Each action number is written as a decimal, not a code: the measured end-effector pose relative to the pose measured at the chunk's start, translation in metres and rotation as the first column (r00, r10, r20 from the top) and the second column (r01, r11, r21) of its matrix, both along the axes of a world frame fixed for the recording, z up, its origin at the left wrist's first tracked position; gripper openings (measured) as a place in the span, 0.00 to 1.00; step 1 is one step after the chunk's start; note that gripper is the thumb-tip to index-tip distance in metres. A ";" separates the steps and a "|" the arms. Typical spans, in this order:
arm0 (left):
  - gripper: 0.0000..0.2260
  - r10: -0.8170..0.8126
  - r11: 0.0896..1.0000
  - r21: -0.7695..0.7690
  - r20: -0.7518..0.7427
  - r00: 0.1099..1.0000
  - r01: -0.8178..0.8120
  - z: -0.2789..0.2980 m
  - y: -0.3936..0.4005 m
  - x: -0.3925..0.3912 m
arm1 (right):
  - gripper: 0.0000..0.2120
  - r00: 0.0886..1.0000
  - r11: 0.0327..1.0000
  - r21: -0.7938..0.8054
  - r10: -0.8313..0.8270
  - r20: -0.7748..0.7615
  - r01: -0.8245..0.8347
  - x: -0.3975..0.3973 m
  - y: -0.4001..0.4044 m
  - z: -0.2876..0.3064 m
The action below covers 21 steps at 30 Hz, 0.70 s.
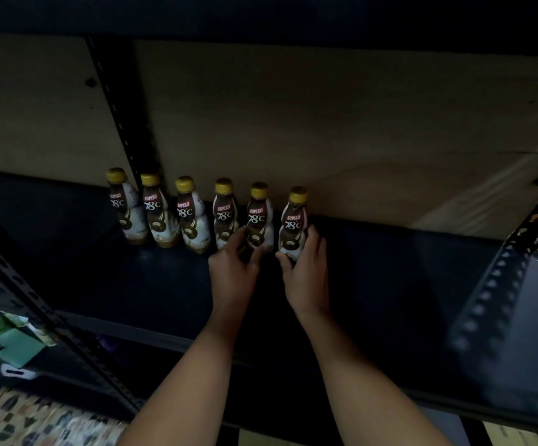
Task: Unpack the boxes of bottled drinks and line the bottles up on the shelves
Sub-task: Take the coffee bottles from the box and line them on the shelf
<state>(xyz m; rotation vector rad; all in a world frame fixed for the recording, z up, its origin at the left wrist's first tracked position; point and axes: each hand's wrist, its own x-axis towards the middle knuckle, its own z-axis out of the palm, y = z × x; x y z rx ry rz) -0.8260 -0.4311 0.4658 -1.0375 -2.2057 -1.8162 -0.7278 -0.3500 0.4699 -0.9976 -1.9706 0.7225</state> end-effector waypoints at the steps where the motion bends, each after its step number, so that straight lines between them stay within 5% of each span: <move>1: 0.18 -0.001 1.000 0.002 0.002 1.000 0.001 0.000 0.000 0.000 | 0.37 1.000 1.000 0.002 0.000 -0.002 0.000 0.000 0.000 0.000; 21: 0.15 -0.014 1.000 0.005 -0.014 1.000 0.014 0.001 -0.001 -0.001 | 0.37 0.999 0.999 0.040 -0.018 0.028 0.017 0.001 -0.003 -0.001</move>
